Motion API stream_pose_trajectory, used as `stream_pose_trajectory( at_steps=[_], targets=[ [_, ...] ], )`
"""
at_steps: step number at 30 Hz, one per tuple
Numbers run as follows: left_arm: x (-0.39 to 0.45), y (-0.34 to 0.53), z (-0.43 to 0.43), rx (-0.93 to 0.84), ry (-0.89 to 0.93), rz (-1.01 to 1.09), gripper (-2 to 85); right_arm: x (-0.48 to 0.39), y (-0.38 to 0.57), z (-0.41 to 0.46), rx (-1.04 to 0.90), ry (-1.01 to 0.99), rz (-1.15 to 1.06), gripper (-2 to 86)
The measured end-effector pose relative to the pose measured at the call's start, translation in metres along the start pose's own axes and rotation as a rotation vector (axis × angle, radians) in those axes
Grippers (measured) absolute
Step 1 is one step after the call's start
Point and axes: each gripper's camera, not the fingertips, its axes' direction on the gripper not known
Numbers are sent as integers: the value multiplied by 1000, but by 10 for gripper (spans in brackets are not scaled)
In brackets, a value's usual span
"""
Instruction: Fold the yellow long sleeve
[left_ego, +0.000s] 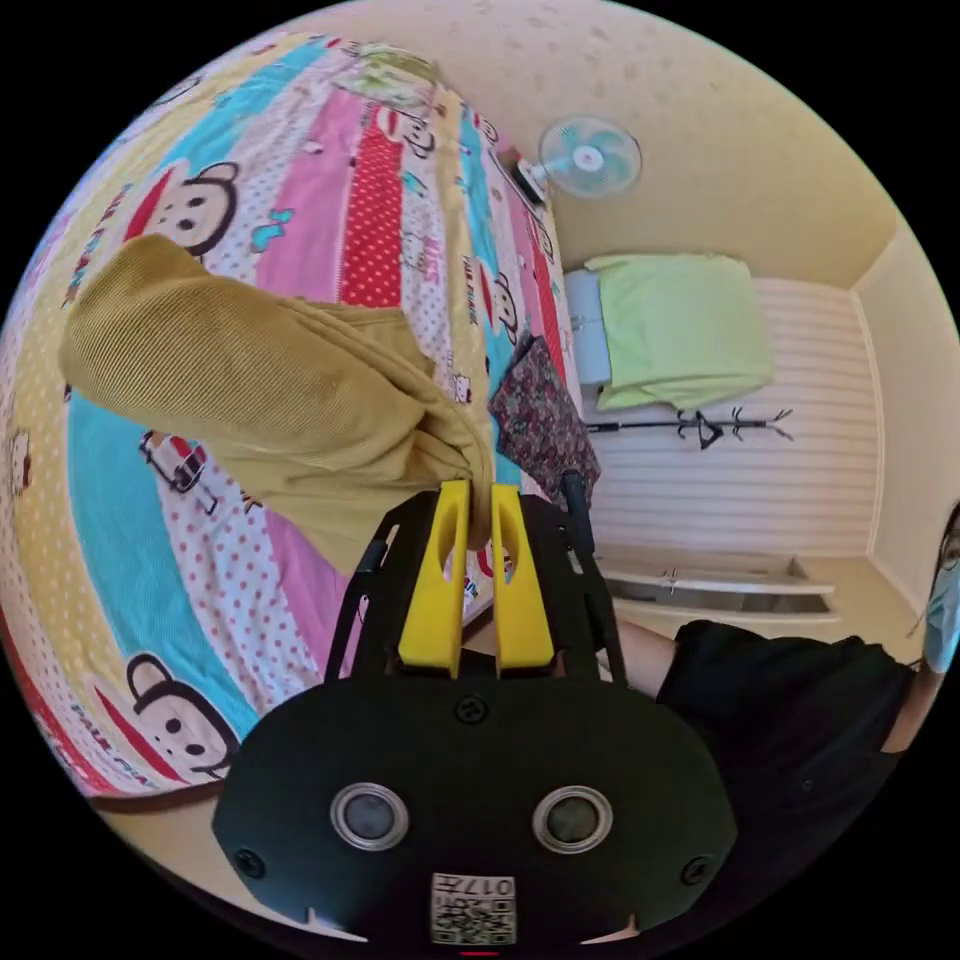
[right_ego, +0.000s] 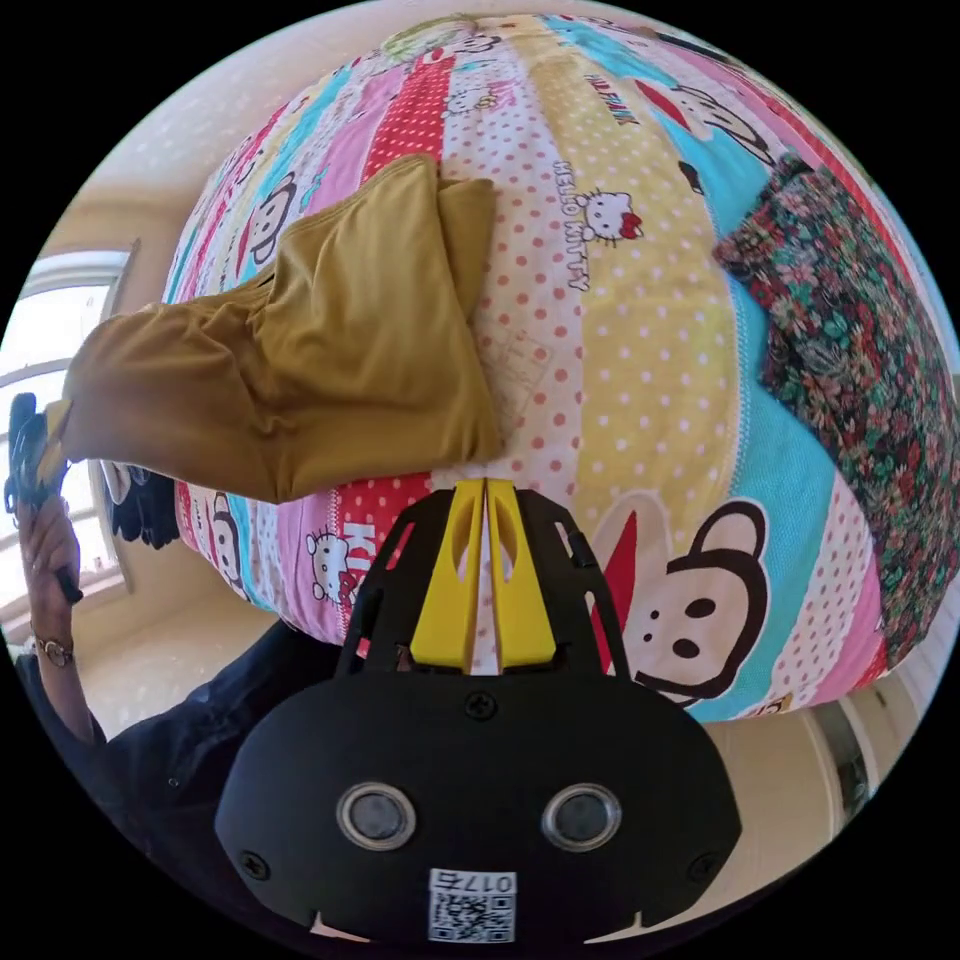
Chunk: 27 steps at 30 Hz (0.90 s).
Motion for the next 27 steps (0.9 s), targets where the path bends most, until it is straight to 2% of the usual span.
stream_pose_trajectory(
  at_steps=[4,6,7,10,12,15,16,17,20,23,25,27],
  targets=[
    [26,-19,62,-158,55,105,67,52,10,1,-2,-82,110,5],
    [25,-15,82,-193,230,152,52,71,13,1,-6,-103,134,5],
    [20,-11,84,-184,250,137,51,83,14,1,-11,-113,143,6],
    [-22,16,73,-37,187,-53,70,109,16,2,-15,-139,162,9],
    [-69,46,51,122,129,-260,113,124,17,5,-13,-180,176,12],
    [-126,80,33,257,69,-473,126,144,17,10,27,-391,167,26],
    [-136,85,32,266,64,-505,129,151,15,14,41,-520,164,36],
    [-158,90,37,252,70,-565,136,156,13,19,54,-626,178,54],
    [-197,95,66,167,132,-654,159,160,6,32,61,-763,217,102],
    [-214,98,82,177,190,-708,137,162,-2,52,39,-902,292,149],
    [-216,100,85,201,283,-703,99,164,-5,65,52,-1019,355,170],
    [-210,101,91,236,469,-664,65,166,-6,78,77,-1137,438,186]
  ],
)
